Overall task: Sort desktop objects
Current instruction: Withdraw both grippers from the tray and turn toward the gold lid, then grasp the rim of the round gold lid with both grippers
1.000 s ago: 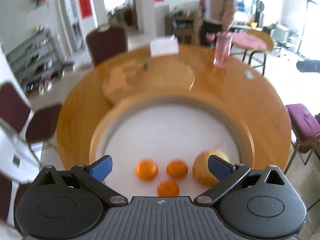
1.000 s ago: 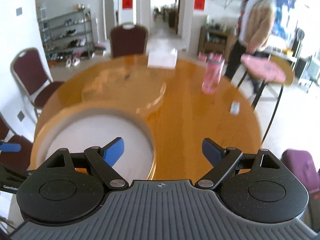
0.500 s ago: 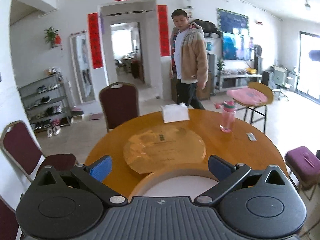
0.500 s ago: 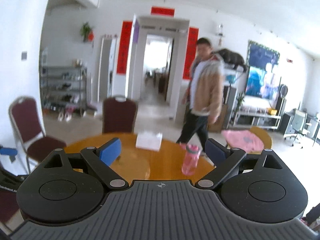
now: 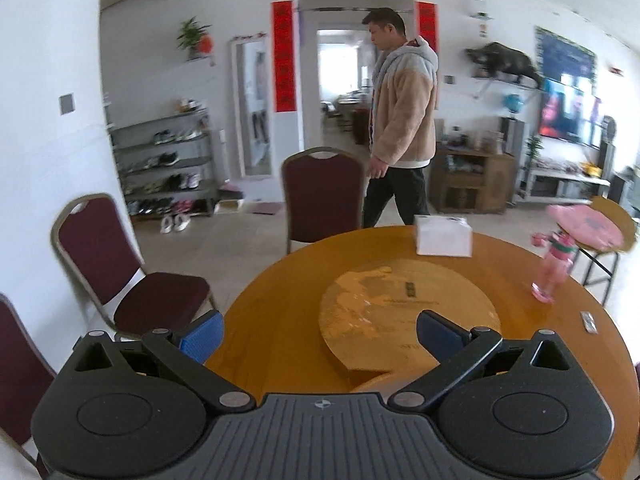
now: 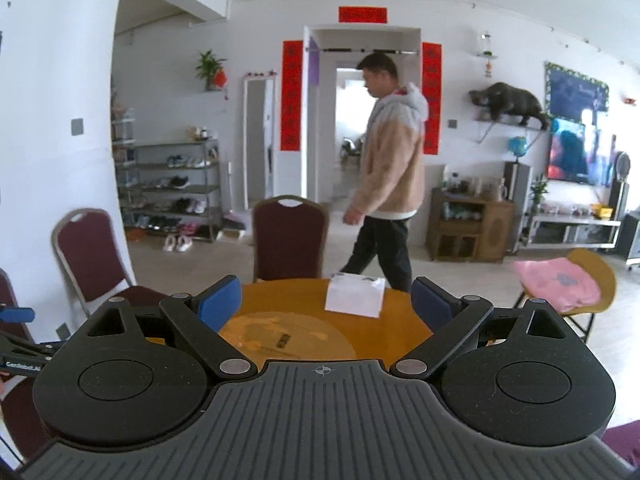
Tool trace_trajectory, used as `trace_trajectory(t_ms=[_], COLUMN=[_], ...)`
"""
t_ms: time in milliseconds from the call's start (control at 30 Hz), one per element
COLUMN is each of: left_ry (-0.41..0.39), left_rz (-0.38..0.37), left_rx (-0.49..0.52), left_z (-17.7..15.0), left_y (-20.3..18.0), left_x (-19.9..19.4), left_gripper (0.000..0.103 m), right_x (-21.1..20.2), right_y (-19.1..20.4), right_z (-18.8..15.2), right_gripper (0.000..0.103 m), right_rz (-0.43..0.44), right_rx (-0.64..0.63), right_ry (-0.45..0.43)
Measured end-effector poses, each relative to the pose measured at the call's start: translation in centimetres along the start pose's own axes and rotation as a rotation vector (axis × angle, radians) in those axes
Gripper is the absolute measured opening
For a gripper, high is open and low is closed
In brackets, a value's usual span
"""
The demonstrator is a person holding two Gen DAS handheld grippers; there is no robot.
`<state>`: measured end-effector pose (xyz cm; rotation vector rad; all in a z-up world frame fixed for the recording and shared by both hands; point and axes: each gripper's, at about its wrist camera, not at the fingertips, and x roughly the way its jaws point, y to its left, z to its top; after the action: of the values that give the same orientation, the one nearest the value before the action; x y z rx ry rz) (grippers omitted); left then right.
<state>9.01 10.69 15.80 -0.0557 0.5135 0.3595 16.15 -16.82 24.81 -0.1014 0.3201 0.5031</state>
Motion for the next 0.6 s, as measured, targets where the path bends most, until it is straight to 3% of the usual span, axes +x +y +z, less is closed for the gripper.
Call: trace_trajectory(t_ms=[200,400,500,600], left_ry=[0.07,0.281,0.373,0.439], left_rz=[0.042,0.129,0.088,-0.006], left_rx=[0.002,0.073,0.097,0.143], left_z=[0.5,-2.3,-4.1,-5.6], left_y=[-1.6,-3.2,-3.9,-5.0], left_x=[4.8,11.3,13.9,15.8], left_gripper=[0.102,0.102,0.102,0.102], right_x=[6.7,15.6,20.0,23.4], right_y=[-2.7,-3.6,-3.8,-3.6], right_z=[-1.1,-7.0,-11.0,-14.6], right_gripper=[0.095,0.095,0.095,0.094], right_rz=[0.059,0.088,0.111,0.121], right_rx=[0.065,0.087,0.133,0.15], right_ry=[0.063,0.293,0.428,0.532])
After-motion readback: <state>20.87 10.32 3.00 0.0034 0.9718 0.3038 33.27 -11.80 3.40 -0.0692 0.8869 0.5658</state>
